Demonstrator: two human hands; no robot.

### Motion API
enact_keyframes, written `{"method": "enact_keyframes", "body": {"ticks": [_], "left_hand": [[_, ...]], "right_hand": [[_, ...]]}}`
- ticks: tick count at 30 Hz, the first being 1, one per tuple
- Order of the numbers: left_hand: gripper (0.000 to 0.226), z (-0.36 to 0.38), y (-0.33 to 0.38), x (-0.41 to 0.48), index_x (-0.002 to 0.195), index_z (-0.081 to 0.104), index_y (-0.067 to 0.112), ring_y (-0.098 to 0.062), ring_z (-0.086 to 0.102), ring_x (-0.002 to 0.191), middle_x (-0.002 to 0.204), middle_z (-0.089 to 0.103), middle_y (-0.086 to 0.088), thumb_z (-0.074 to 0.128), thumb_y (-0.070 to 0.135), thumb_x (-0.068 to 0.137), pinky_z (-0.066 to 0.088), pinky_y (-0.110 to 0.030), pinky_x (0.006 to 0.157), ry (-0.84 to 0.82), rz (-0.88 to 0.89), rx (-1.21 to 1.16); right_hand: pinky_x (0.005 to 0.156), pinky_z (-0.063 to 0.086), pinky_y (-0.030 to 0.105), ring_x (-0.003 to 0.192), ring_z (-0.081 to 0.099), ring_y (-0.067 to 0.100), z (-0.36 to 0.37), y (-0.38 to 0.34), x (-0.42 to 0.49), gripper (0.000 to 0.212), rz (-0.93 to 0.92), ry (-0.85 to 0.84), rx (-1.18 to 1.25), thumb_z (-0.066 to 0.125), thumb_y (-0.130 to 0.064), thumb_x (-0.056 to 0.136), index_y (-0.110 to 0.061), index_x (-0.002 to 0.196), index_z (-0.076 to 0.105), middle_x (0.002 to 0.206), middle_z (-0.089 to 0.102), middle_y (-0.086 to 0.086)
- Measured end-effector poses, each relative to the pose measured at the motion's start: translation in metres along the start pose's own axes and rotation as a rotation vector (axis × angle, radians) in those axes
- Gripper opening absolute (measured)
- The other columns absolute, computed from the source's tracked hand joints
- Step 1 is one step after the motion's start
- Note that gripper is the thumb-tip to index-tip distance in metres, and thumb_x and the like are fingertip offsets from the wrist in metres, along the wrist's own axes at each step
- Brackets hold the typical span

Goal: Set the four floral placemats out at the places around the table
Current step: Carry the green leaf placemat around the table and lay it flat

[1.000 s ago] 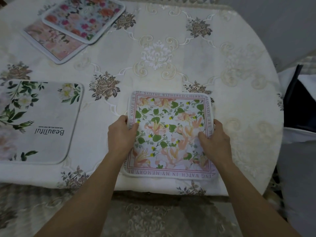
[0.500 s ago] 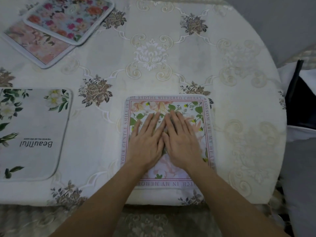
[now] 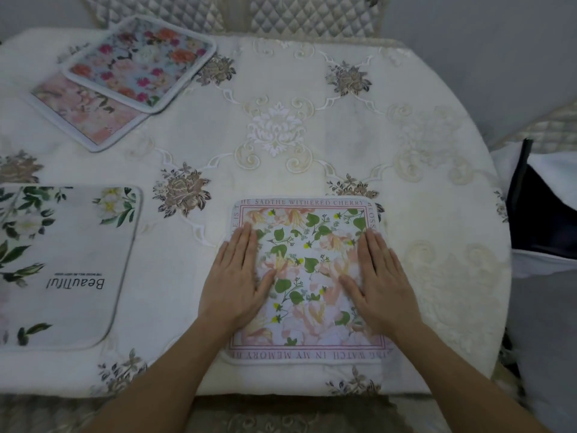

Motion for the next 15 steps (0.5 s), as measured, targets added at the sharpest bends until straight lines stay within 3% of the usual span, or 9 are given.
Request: {"method": "enact_keyframes", "body": {"ticks": [3,6,15], "left_hand": [[0.082,-0.004,0.0,-0.001,0.157,-0.013,0.014,-0.014,-0.021,0.152,0.166,-0.022,-0.002,0.006,0.065,0.096,0.002,-0.04,0.126,-0.051,-0.039,-0.006],[0.084,-0.016,0.002,-0.008,0.159,-0.006,0.022,-0.019,-0.016,0.154,0.166,-0.019,-0.005,0.004,0.07,0.092,-0.001,-0.042,0.126,-0.06,-0.086,-0.022],[0.095,-0.071,-0.006,-0.066,0.155,0.028,0.02,-0.026,0.024,0.151,0.163,0.027,-0.009,0.013,0.072,0.076,0.021,-0.043,0.124,0.046,-0.223,-0.218]], "right_hand": [[0.125,0.008,0.042,0.152,-0.015,0.016,-0.003,-0.002,0.001,0.086,0.003,-0.034,0.011,0.002,-0.069,0.095,-0.011,0.157,-0.008,0.166,-0.015,0.005],[0.123,0.017,0.046,0.153,0.003,0.021,-0.019,-0.008,-0.003,0.087,0.032,-0.026,0.024,0.008,-0.069,0.093,-0.011,0.158,0.004,0.167,0.001,0.008],[0.116,0.031,0.048,0.145,0.033,0.028,-0.078,-0.038,-0.036,0.085,0.089,0.084,0.028,0.017,-0.069,0.09,-0.015,0.156,0.024,0.158,0.034,0.011]]}}
Point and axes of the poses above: each hand's wrist, its own x-axis towards the middle knuckle, its own z-axis out of the palm, y = z × x, the point moved 9 cm from there along x, towards the middle knuckle
